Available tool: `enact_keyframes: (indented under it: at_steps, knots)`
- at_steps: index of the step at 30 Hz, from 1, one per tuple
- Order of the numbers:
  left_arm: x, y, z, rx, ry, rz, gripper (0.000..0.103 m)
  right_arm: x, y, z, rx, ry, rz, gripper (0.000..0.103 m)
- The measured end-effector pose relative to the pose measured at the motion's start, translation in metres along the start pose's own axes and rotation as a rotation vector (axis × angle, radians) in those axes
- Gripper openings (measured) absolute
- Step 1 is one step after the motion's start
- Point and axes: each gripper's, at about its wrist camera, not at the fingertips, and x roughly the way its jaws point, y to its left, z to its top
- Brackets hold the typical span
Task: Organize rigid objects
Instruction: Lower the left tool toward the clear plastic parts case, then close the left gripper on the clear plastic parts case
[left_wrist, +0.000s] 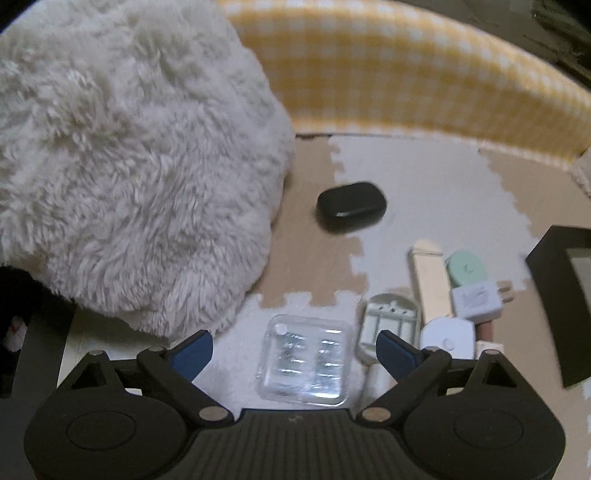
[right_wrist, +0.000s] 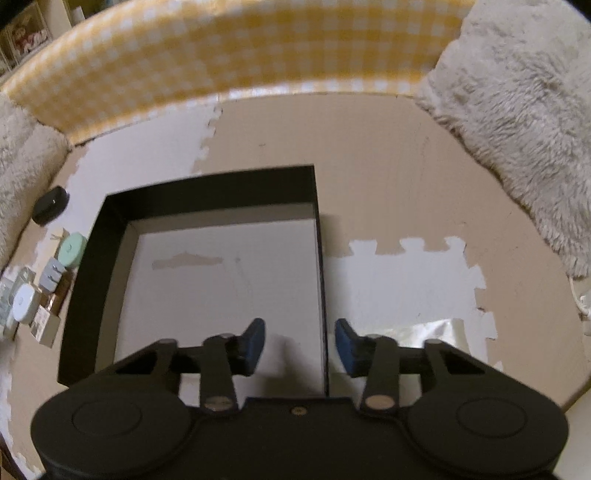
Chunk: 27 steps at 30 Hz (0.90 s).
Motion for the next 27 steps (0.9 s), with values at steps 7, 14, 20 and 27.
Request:
enact_keyframes:
  at_steps: [7,14,20,27]
  knots:
    - [0.016,0.002,-0.008,0.021,0.068,-0.01,0.094,0.015,-0.011,0.0,0.025,0.105,-0.043,0.006]
    - [0.023,0.002,-0.01,0.025,0.1,-0.015,0.094,0.027,-0.005,-0.004,-0.022,0.162,-0.059,0.004]
    - [0.029,0.002,-0.012,0.045,0.122,-0.026,0.091,0.029,-0.01,-0.005,-0.001,0.172,-0.04,0.004]
    - [0.04,-0.001,-0.013,0.083,0.14,-0.033,0.088,0.029,-0.007,-0.005,0.0,0.172,-0.043,0.004]
